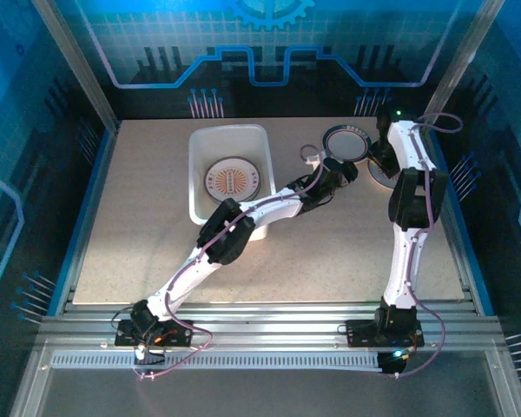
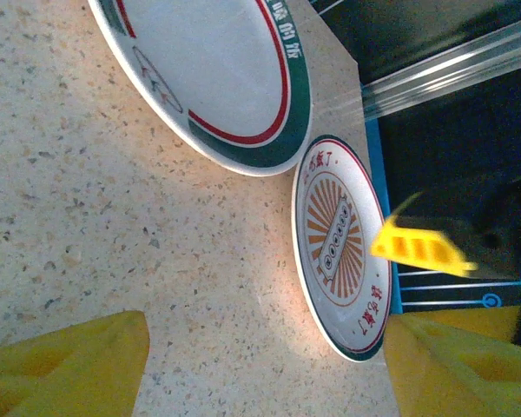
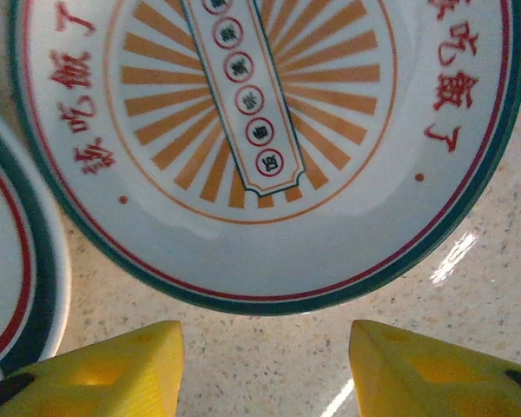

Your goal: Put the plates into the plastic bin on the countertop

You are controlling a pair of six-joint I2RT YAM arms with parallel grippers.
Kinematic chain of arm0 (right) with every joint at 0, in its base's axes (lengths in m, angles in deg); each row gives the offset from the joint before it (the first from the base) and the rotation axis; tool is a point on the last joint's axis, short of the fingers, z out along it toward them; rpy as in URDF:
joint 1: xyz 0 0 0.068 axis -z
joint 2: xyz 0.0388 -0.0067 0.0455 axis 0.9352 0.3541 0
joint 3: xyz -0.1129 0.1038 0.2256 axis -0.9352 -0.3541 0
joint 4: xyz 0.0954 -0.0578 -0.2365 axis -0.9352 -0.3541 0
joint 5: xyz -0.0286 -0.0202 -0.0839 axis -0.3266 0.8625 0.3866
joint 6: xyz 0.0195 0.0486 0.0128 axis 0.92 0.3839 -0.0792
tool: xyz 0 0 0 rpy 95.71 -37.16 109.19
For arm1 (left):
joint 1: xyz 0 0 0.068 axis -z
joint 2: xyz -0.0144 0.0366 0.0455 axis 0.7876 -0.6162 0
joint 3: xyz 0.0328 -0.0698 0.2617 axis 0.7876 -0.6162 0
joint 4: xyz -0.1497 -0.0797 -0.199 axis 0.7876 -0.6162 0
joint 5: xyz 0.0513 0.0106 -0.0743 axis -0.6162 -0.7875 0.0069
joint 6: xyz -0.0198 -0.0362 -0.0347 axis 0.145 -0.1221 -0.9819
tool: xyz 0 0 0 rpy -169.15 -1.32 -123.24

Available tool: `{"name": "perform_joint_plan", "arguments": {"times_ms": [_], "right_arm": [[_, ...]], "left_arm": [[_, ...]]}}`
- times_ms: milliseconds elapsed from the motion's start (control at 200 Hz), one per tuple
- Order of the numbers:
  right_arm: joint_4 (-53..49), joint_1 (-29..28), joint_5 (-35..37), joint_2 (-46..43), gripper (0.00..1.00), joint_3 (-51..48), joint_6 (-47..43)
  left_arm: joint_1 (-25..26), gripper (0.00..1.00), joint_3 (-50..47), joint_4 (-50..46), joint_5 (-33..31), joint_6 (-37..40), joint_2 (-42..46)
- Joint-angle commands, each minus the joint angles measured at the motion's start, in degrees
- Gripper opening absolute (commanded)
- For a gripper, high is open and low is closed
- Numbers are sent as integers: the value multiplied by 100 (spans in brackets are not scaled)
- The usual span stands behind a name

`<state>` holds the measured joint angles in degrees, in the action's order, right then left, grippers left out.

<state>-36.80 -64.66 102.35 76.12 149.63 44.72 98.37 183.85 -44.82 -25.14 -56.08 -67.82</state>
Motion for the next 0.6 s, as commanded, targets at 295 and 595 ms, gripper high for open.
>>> {"name": "perform_joint_plan", "arguments": {"times_ms": [295,595], "right_arm": [[241,-1076,429,15,51,237,837],[783,-1620,21,1296,43,1528,15]], "left_arm": [[-423,73,-1050,697,700,231,1051],[-611,73,-1273,778,1158,467,1253]]}}
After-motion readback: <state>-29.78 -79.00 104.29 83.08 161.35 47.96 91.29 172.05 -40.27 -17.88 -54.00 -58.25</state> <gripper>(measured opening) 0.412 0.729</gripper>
